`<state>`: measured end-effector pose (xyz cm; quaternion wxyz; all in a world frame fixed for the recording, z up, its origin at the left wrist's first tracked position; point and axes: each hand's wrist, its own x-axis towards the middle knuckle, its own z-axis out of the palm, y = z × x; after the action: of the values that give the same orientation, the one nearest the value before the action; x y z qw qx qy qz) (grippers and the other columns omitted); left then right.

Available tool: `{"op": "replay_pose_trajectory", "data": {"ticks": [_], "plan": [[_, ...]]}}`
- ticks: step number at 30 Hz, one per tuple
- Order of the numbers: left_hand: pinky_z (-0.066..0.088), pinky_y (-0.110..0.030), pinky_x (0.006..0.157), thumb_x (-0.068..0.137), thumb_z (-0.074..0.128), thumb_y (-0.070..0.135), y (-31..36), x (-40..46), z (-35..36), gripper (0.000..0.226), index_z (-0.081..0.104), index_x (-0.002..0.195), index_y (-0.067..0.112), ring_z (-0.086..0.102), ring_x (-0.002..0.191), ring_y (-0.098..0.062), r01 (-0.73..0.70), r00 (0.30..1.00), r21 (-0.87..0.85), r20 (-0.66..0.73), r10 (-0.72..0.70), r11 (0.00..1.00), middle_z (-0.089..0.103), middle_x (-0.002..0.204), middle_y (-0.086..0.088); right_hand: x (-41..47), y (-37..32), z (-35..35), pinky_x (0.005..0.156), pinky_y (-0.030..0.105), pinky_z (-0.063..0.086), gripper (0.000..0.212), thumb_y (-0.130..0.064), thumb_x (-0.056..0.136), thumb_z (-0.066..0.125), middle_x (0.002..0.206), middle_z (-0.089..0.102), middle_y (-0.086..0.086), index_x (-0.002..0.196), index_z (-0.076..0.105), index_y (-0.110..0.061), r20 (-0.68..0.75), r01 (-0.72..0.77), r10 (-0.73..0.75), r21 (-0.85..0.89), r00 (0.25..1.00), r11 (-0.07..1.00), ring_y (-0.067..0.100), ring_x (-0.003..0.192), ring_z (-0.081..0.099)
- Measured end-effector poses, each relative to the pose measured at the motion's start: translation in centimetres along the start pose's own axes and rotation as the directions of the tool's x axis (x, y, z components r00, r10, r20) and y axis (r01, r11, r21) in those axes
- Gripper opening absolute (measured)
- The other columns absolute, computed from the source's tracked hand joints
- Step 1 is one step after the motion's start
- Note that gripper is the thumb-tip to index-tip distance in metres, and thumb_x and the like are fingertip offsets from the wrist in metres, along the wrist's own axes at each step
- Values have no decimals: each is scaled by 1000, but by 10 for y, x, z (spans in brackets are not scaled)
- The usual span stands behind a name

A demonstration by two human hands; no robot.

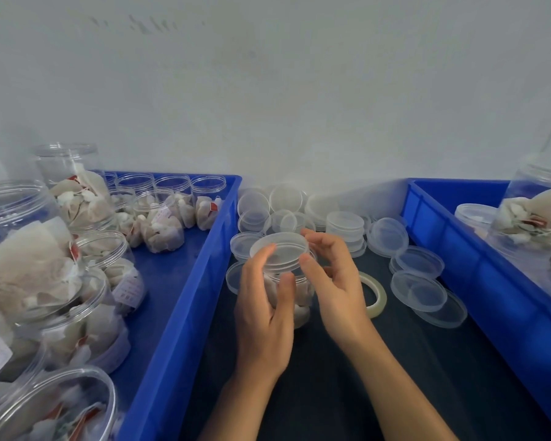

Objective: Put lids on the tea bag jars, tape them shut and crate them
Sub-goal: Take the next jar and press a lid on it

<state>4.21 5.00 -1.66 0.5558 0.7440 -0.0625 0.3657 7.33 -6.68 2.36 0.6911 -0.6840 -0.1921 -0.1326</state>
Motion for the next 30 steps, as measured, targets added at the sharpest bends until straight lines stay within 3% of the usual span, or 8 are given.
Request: {"op": "replay_pose_trajectory", "data": {"ticks": [3,5,11,14,19,23,27,30], "plan": [[41,-6,100,105,46,58,1,2,1,39,40,142,65,45,140,4,-2,1000,48,-11,2,999,36,159,13,-3,-1,1,96,33,49,33,-38,92,66,131,67,-17,124,61,-35,-25,75,-76,-33,997,997,13,126,63],[34,-1,103,105,45,57,2,2,1,41,39,145,64,33,149,6,-11,1000,45,-1,11,999,27,166,13,-5,-1,1,98,35,51,32,-31,92,68,126,68,-17,124,61,-31,-52,106,-109,-55,993,993,14,123,64],[43,-12,105,109,44,56,4,3,3,54,25,158,50,52,140,-2,-21,999,-131,29,25,991,45,151,34,-8,1,-3,101,32,50,39,-35,92,64,130,63,-9,130,61,-26,-24,157,-161,-129,987,979,21,127,60],[45,-18,108,106,46,63,5,2,4,67,16,162,42,52,143,-8,-6,1000,-211,17,9,978,43,155,32,-8,3,-5,100,30,50,40,-38,91,61,132,58,-4,128,65,-24,-5,194,-198,-166,980,967,24,129,57],[50,-22,104,103,50,65,2,2,3,65,32,155,31,58,137,-12,40,999,-249,24,-35,968,55,150,18,-10,9,-8,108,31,48,37,-30,93,69,140,62,-12,129,62,-28,47,161,-156,-162,987,973,17,135,57],[53,-25,102,106,49,58,0,0,3,59,32,155,30,60,134,-14,26,999,-252,33,-18,967,56,147,16,-11,13,-9,111,39,48,36,-20,93,70,139,64,-13,128,61,-22,66,161,-153,-151,986,975,18,134,59],[55,-56,106,108,51,47,-5,-2,4,53,32,154,28,59,136,-22,67,997,-316,59,-50,946,55,151,9,-12,16,-7,110,48,48,37,-16,94,69,143,62,-8,129,57,-18,77,169,-160,-141,984,975,23,135,58],[53,-63,106,108,53,43,-6,-1,3,53,33,154,29,59,138,-25,97,994,-359,79,-73,928,54,153,6,-12,16,-5,110,46,48,38,-19,94,68,144,60,-9,129,56,-18,71,178,-169,-145,983,973,23,136,57]]}}
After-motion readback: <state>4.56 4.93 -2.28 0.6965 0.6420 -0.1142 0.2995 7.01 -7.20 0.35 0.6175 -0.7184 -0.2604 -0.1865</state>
